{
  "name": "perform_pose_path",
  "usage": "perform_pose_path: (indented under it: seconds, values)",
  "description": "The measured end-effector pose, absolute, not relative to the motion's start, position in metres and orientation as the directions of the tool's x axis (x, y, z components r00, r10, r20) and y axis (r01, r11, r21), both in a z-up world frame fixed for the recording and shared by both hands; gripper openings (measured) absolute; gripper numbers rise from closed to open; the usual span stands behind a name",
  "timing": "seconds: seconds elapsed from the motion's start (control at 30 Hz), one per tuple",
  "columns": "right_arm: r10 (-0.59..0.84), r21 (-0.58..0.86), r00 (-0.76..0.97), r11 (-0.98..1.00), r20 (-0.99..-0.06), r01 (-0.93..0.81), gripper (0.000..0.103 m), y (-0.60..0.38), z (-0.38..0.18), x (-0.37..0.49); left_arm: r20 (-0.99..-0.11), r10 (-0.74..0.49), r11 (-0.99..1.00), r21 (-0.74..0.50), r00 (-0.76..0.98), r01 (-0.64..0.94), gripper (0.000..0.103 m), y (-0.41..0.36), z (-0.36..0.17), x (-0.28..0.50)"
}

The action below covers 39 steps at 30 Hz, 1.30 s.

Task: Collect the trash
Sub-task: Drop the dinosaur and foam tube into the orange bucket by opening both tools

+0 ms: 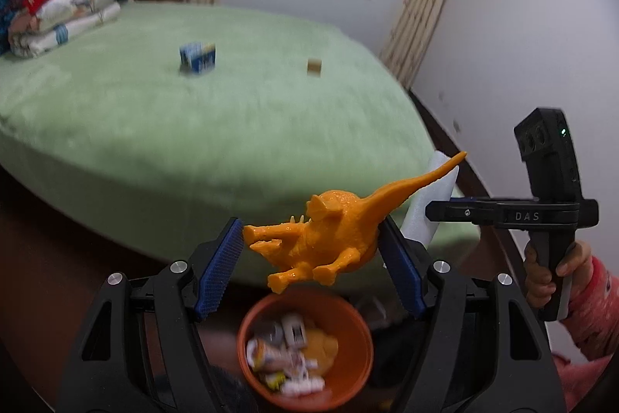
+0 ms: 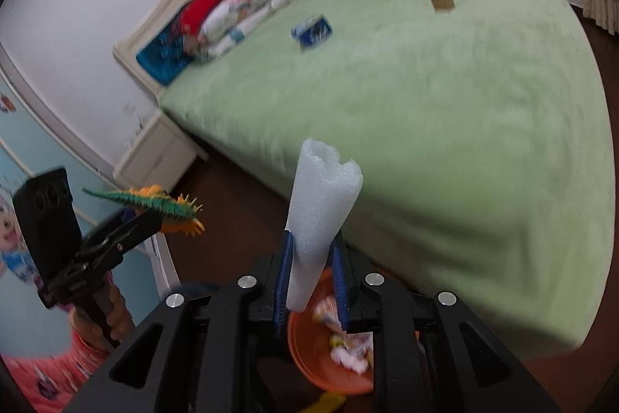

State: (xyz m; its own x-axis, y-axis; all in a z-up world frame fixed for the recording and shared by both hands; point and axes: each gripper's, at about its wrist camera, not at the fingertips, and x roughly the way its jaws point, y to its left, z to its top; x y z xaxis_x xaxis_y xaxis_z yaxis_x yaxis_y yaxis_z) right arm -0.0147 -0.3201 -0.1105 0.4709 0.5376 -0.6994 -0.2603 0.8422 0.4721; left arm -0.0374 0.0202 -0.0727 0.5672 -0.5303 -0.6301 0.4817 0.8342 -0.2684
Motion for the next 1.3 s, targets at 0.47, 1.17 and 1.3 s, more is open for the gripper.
perform_pose_path:
  seconds: [0.47,1.17,1.3]
  values:
    - [0.453,0.428,0.218,0.891,-0.865,-0.153,0.020,-0.289,-0.235,-0.038,-0.822,-0.477,0.848,-0.337,0.312,0.409,0.069,0.004,-0.200,-0.057]
    - [0.347,0.348,0.189,0.937,-0.919,-0.027,0.077,-0.315,-0.255,-0.046,-0.897,-0.412,0.884,-0.351,0.161,0.308,0.086,-0.011,-0.260,-0.043]
    - [0.355,0.357,0.204,0.934,-0.912,-0.028,0.077,-0.315,-0.251,-0.045,-0.896,-0.411,0.885,-0.348,0.168,0.308,0.086,-0.009,-0.257,-0.043]
